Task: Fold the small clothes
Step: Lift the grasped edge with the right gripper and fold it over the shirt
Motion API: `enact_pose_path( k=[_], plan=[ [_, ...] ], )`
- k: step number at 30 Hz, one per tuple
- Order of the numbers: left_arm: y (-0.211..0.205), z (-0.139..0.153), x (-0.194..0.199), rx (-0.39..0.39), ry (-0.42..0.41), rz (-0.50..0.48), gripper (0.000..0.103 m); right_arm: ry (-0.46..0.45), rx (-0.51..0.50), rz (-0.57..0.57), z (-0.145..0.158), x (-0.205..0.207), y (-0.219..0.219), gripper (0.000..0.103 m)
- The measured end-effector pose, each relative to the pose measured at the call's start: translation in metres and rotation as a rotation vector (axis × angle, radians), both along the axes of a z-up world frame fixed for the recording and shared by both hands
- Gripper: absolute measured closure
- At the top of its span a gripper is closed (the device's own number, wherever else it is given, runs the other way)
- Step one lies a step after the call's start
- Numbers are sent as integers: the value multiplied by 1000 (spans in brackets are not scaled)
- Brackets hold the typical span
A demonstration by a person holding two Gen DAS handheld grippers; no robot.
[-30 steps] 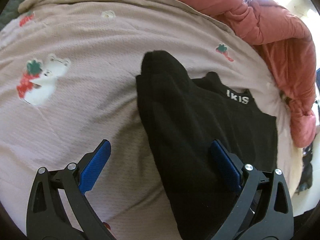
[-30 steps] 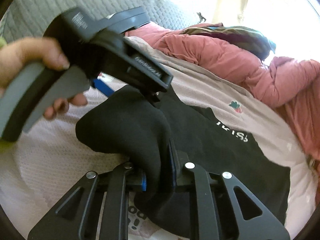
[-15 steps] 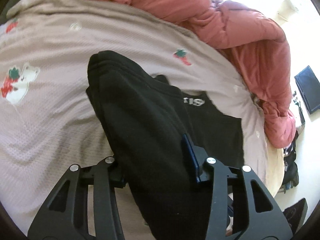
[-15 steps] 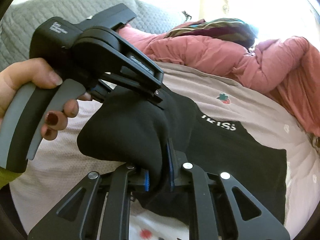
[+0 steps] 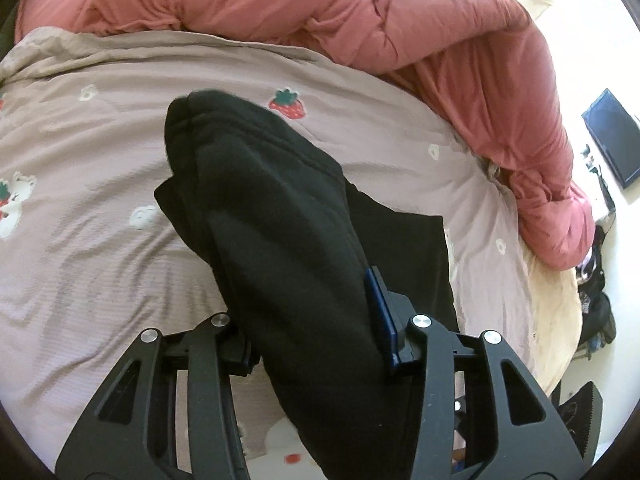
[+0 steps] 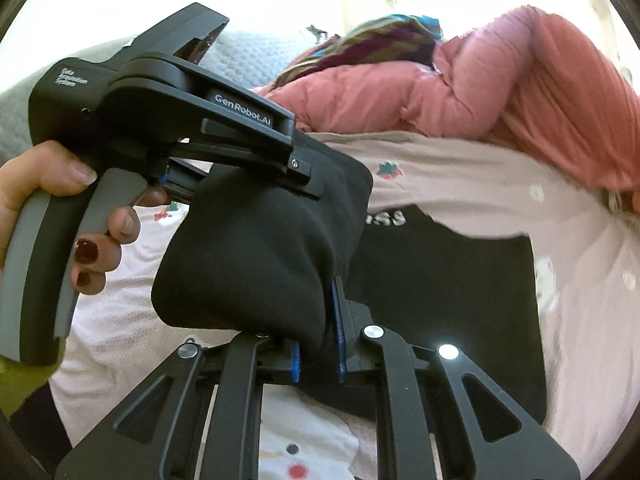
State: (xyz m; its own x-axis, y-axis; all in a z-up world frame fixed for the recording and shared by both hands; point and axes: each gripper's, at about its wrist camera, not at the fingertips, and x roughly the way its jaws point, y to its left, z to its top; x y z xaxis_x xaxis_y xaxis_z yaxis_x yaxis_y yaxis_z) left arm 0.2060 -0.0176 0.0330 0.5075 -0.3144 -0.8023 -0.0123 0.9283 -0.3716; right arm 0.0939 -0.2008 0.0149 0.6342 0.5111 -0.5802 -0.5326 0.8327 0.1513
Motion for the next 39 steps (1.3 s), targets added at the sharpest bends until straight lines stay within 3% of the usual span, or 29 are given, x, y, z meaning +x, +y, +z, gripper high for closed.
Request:
enact_pose_path(
  k=[7, 9, 12, 15, 16, 19, 21, 23, 27, 29, 34, 39],
  plan=[
    [-34, -7, 8, 53, 17, -26, 64, 104, 114, -37, -15, 10, -34, 92],
    [-43, -10, 10, 44, 26, -43, 49, 127, 132, -47, -18, 12, -41, 92],
    [-51, -12, 9, -27, 21, -70, 33, 181, 165, -76, -26, 19, -55, 92],
    [-47, -7, -2, -131, -29, -85, 32, 220, 181, -113, -33, 21, -70, 92],
    [-44, -5, -5, -133, -44, -80, 32, 243, 189, -136, -37, 22, -78, 92],
    [-34, -8, -16, -72, -68, -42, 32, 296, 207, -178, -48, 24, -95, 84],
    [-28, -15, -22, -16, -54, -19, 32, 334, 221, -193, -53, 24, -104, 74],
    [-25, -23, -27, 17, -47, -11, 32, 357, 235, -203, -54, 21, -113, 72],
    [-20, -36, -37, 53, -47, -4, 32, 352, 237, -180, -45, 9, -125, 62],
    [-20, -39, -38, 64, -50, -4, 32, 305, 222, -182, -32, -1, -134, 55],
    [-31, -46, -43, 97, -60, -40, 32, 232, 229, -203, -1, 11, -153, 54],
    [-52, -53, -48, 190, -68, -99, 32, 338, 277, -158, 4, 69, -156, 53]
  ],
)
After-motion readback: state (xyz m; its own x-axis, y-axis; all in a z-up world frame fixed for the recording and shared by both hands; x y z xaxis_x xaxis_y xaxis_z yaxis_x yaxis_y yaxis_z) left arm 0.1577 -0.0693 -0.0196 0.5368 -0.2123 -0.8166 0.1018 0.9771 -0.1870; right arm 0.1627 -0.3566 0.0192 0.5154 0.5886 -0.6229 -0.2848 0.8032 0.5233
